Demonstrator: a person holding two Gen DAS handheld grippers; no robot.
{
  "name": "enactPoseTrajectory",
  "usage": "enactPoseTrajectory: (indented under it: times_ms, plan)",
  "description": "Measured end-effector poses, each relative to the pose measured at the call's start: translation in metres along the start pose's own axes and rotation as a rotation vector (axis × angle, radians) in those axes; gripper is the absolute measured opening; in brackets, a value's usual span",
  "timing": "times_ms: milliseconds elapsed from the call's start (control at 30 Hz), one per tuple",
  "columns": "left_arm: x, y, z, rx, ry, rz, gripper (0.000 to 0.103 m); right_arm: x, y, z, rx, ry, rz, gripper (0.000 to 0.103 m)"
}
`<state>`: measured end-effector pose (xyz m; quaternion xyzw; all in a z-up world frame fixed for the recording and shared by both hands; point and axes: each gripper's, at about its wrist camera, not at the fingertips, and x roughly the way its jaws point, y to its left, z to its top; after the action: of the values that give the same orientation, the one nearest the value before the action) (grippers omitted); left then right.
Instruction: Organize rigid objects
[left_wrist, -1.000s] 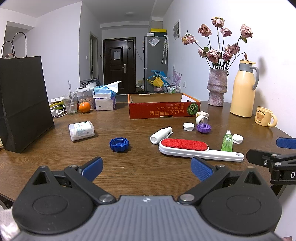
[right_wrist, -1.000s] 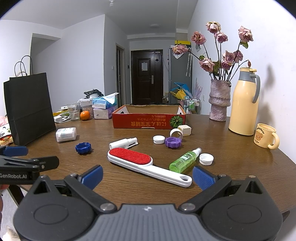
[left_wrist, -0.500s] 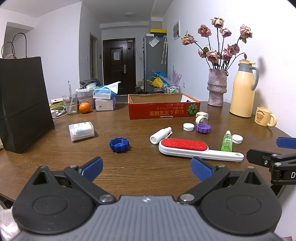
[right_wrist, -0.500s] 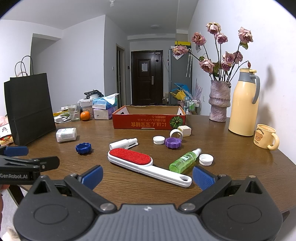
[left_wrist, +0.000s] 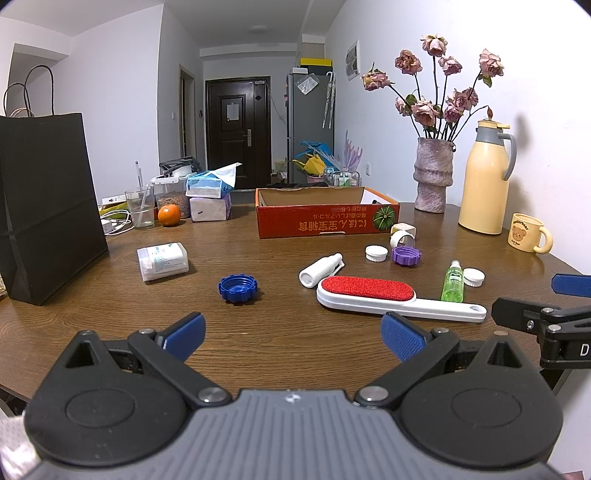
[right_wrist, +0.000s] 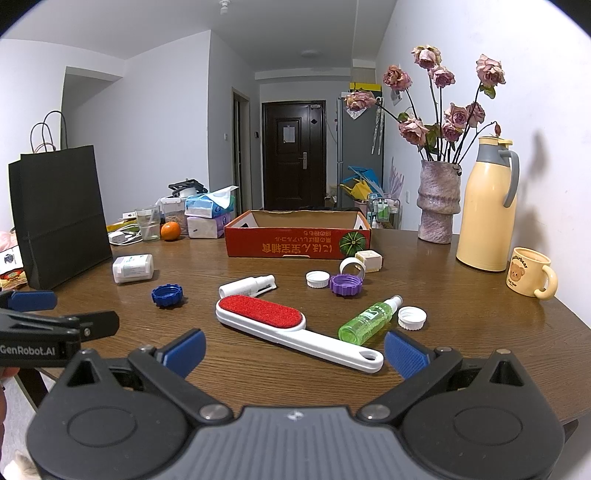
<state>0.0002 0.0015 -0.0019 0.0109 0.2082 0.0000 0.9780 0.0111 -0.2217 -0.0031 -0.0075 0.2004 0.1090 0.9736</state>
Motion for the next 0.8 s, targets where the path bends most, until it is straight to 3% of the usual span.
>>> enactPoseTrajectory:
  times_ms: [800]
  plan:
    - [0.0048,0.0029,0.005,-0.007,0.012,0.008,0.103,0.0005,0.0067,0.004,-0.006,0.006,0.008,0.103]
